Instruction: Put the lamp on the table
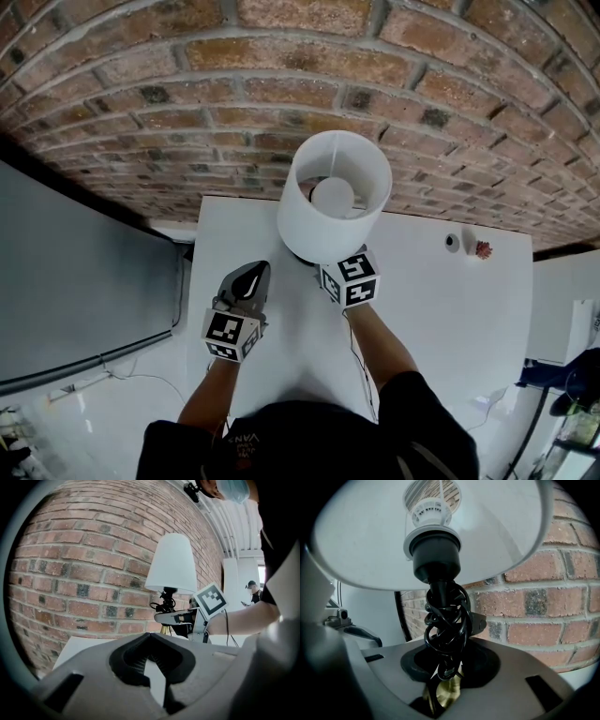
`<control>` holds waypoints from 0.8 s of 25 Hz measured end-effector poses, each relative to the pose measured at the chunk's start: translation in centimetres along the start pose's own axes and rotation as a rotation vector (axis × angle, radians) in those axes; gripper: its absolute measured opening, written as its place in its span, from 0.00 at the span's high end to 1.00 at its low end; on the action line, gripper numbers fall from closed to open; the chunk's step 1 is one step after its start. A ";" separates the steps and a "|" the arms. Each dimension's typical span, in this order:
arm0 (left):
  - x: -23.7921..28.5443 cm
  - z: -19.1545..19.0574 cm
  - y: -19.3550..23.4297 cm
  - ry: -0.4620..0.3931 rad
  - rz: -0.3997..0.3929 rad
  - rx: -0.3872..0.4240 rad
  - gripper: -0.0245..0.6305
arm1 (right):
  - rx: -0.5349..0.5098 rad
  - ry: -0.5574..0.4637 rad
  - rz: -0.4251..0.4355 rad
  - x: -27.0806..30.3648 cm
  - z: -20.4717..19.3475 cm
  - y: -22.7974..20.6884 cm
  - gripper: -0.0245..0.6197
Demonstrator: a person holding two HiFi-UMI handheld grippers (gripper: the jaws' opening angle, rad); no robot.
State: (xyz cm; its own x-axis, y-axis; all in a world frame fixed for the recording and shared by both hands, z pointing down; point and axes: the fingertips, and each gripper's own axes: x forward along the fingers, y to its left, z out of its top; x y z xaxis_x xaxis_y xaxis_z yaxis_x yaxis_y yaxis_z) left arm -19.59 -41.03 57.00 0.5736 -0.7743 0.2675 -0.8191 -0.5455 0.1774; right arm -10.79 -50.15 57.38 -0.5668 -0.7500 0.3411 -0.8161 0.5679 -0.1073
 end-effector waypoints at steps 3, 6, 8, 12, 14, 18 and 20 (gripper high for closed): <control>0.1 -0.3 0.0 0.004 -0.001 -0.005 0.96 | 0.001 -0.004 0.003 0.1 -0.3 -0.1 0.80; 0.1 -0.4 -0.1 0.008 -0.002 -0.010 0.96 | 0.000 -0.011 0.011 0.0 -0.4 -0.1 0.80; 0.0 -0.4 -0.1 0.010 0.000 -0.011 0.96 | -0.003 -0.019 0.012 -0.2 -0.4 -0.1 0.80; 0.0 -0.5 -0.4 0.010 -0.002 -0.012 0.96 | -0.014 -0.040 0.001 -0.5 -0.7 -0.1 0.79; -0.2 -0.3 -0.6 0.009 -0.003 -0.010 0.96 | -0.018 -0.041 -0.008 -0.6 -0.7 -0.1 0.79; -0.6 0.1 -1.2 0.001 -0.002 -0.014 0.96 | -0.011 -0.045 -0.023 -0.9 -0.6 -0.2 0.77; -0.9 0.2 -1.4 -0.005 0.001 -0.013 0.96 | -0.006 -0.050 -0.032 -1.0 -0.6 -0.2 0.77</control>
State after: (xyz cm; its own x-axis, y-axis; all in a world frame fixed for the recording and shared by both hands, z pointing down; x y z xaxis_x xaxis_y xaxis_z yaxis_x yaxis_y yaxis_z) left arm -18.98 -39.65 56.28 0.5724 -0.7767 0.2628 -0.8200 -0.5403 0.1891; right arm -10.00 -49.36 57.64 -0.5451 -0.7840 0.2969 -0.8335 0.5449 -0.0912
